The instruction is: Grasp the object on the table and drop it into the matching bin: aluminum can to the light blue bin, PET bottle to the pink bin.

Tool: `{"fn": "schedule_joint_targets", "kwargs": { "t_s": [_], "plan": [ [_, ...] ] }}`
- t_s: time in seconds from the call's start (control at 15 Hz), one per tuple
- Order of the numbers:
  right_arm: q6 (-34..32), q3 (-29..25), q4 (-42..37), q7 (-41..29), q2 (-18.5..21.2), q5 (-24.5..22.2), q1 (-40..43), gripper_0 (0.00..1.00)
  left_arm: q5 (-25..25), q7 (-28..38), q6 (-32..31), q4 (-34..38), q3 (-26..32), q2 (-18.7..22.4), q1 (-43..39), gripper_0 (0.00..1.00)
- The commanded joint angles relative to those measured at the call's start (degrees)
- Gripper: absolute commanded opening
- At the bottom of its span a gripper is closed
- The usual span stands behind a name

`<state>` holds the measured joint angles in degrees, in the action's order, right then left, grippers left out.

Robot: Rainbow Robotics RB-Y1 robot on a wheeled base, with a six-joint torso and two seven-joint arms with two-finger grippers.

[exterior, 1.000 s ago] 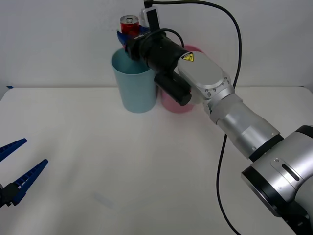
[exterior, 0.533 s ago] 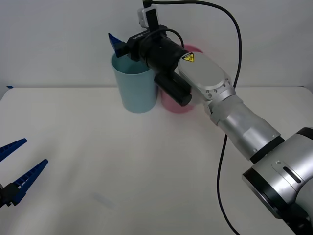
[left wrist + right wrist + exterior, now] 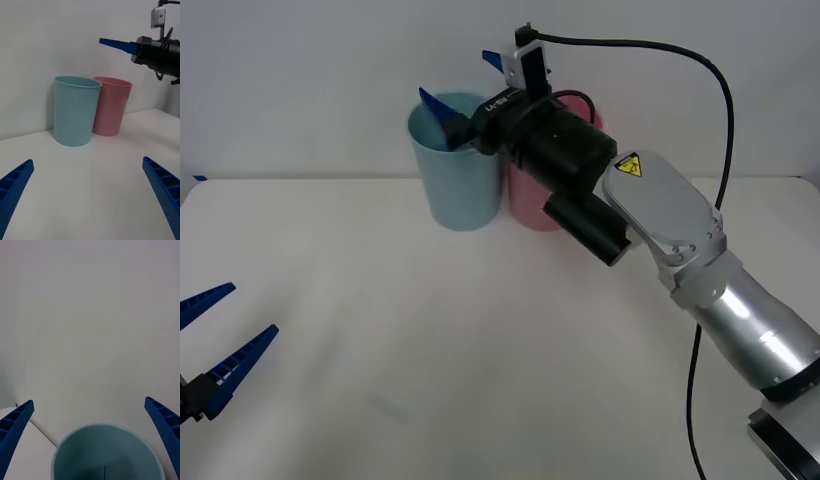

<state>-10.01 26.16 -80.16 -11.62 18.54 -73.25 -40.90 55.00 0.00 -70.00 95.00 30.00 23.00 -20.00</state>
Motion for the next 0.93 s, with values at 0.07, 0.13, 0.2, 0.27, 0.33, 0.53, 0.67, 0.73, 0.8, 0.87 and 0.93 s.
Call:
{"fn": "schedule_joint_targets", "kwargs": {
  "t_s": [0.07, 0.13, 0.2, 0.27, 0.33, 0.53, 0.67, 0.73, 0.8, 0.87, 0.93],
  "plan": [
    [-1.9, -0.1, -7.2, 0.1, 4.5, 1.1, 5.6, 1.00, 0.0, 0.0, 0.0, 0.0, 0.0, 0.0, 0.0, 1.00],
    [-2.8, -0.1, -9.2, 0.1, 6.0, 1.5, 7.3, 1.00, 0.0, 0.0, 0.0, 0.0, 0.0, 0.0, 0.0, 1.00],
    [-3.4, -0.1, -12.1, 0.1, 8.2, 2.4, 9.6, 1.00, 0.0, 0.0, 0.0, 0.0, 0.0, 0.0, 0.0, 1.00],
    [-3.8, -0.1, -14.3, 0.3, 9.9, 3.3, 11.3, 1.00, 0.0, 0.0, 0.0, 0.0, 0.0, 0.0, 0.0, 1.00],
    [-4.3, -0.1, -16.3, 0.4, 11.6, 4.2, 13.0, 1.00, 0.0, 0.0, 0.0, 0.0, 0.0, 0.0, 0.0, 1.00],
    [-6.4, -1.6, -22.0, 1.7, 16.3, 7.0, 19.1, 1.00, 0.0, 0.0, 0.0, 0.0, 0.0, 0.0, 0.0, 1.00],
    [-12.7, -5.4, -23.5, 3.0, 17.6, 8.0, 23.1, 1.00, 0.0, 0.0, 0.0, 0.0, 0.0, 0.0, 0.0, 1.00],
    [-15.5, -7.3, -23.7, 3.6, 17.8, 8.0, 24.6, 1.00, 0.0, 0.0, 0.0, 0.0, 0.0, 0.0, 0.0, 1.00],
    [-19.1, -9.7, -23.7, 4.2, 17.9, 8.0, 26.4, 1.00, 0.0, 0.0, 0.0, 0.0, 0.0, 0.0, 0.0, 1.00],
    [-21.7, -11.5, -23.8, 4.9, 17.8, 8.0, 27.7, 1.00, 0.0, 0.0, 0.0, 0.0, 0.0, 0.0, 0.0, 1.00],
    [-23.8, -13.1, -23.7, 5.4, 17.8, 8.0, 28.9, 1.00, 0.0, 0.0, 0.0, 0.0, 0.0, 0.0, 0.0, 1.00]
  ]
}}
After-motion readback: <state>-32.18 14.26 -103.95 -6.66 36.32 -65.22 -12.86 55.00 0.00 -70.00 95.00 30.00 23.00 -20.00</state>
